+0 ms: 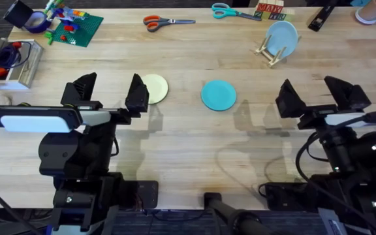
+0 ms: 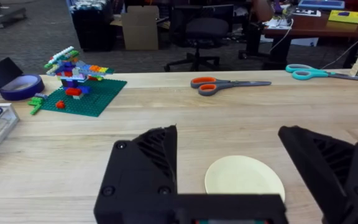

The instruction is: Pick up the plates from the table one by one and place each into a slot on the dish rack.

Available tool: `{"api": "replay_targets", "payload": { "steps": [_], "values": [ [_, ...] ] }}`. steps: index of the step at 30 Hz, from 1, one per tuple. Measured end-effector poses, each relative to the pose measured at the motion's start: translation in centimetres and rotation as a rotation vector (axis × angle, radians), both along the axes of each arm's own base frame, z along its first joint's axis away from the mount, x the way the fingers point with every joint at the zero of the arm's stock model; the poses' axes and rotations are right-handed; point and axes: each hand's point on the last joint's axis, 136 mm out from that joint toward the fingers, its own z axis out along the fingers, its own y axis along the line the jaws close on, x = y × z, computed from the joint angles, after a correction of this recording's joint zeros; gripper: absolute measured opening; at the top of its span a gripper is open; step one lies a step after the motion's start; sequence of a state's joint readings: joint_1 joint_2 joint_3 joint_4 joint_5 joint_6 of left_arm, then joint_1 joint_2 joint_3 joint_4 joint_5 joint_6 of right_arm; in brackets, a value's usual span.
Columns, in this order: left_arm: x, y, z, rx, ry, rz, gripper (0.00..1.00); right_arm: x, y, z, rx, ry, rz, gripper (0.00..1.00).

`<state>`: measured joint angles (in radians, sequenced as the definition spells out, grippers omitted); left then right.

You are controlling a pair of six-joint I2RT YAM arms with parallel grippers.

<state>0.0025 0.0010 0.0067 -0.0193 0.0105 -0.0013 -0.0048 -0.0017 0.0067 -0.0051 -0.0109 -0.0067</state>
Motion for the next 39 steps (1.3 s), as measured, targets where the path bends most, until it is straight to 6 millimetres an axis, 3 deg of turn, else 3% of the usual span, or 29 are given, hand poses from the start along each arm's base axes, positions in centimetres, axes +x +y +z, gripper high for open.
{"api": "replay_targets", "payload": {
  "steps": [11,17,30,32,39],
  "values": [
    [0.0,0.0,-0.1,0.001,0.003,0.000,0.993,0.0,0.0,-0.1,0.000,0.005,0.000,0.996],
    [-0.1,0.0,-1.4,0.001,0.058,0.000,0.993,0.0,-0.1,-0.2,0.000,0.009,-0.004,0.996],
    [-0.1,0.0,-1.2,0.001,0.062,0.000,0.993,-0.3,-0.1,0.1,0.000,0.032,-0.006,0.995],
    [-0.3,0.0,-0.3,0.001,0.050,0.000,0.993,-0.6,-0.1,0.8,0.000,0.042,-0.006,0.996],
    [-2.3,0.0,5.3,-0.003,0.026,0.000,0.993,-2.5,-0.1,5.5,-0.001,0.031,-0.006,0.994]
  ]
}}
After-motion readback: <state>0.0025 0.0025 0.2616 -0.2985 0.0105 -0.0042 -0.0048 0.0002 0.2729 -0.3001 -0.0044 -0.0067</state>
